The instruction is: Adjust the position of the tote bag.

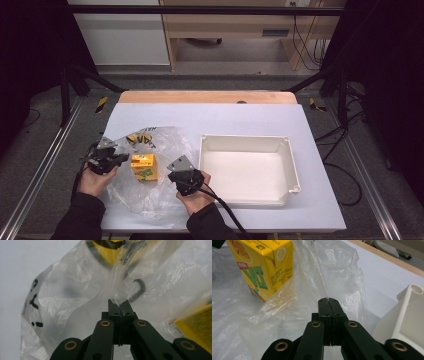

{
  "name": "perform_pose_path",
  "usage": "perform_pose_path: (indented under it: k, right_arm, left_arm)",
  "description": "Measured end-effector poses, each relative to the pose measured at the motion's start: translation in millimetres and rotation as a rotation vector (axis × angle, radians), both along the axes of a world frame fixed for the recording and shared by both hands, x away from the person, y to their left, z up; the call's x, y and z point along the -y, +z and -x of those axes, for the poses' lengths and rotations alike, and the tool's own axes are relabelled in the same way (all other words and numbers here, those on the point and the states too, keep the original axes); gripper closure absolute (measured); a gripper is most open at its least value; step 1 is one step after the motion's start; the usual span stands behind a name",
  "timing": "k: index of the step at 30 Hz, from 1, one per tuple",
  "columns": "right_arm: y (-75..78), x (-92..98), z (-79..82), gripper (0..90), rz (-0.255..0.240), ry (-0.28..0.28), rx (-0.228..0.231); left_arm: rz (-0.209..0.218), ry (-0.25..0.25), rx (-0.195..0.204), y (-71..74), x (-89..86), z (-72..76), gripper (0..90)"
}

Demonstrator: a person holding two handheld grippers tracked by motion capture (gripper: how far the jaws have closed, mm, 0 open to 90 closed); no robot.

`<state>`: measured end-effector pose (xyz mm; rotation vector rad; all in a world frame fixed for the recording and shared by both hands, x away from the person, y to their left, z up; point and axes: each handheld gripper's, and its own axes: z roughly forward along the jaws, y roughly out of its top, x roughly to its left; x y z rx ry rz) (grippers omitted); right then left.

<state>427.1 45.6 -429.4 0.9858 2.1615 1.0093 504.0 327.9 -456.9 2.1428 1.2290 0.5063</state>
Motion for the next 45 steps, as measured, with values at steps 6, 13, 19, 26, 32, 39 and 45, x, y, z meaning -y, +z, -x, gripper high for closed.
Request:
perform_pose_path:
  k: [6, 13, 19, 26, 32, 39, 45]
  right_arm:
    - [-14.9, -3.9, 6.0, 89.5, 0.009, 0.033, -0.054]
    - [-23.3, -8.0, 18.3, 89.0, 0.038, 0.060, -0.048]
    - [-34.3, -8.9, 21.0, 88.6, 0.024, 0.070, -0.091]
    - [-51.4, -10.6, 22.8, 86.6, 0.023, 0.051, -0.110]
    - [-58.0, -11.3, 24.5, 85.2, 0.014, 0.045, -0.098]
    - [-49.9, -5.1, 28.9, 74.2, -0.072, 0.083, -0.078]
    - [-28.9, 2.8, 34.5, 64.2, -0.143, 0.116, -0.016]
  left_arm:
    - [-0.010, -0.012, -0.030, -5.3, -1.7, 6.4, 89.9]
    - [-0.007, -0.003, -0.055, -4.8, -8.2, 13.8, 89.9]
    - [-0.011, -0.005, -0.064, -6.6, -8.7, 16.7, 89.9]
    - [-0.002, 0.005, -0.051, -7.5, -9.8, 20.6, 88.7]
    - [0.011, 0.012, -0.028, -7.8, -10.2, 22.9, 78.6]
    - [0.078, 0.021, 0.089, 9.0, -15.6, 40.9, 52.4]
    - [0.109, 0.035, 0.166, 24.9, -21.2, 55.5, 41.7]
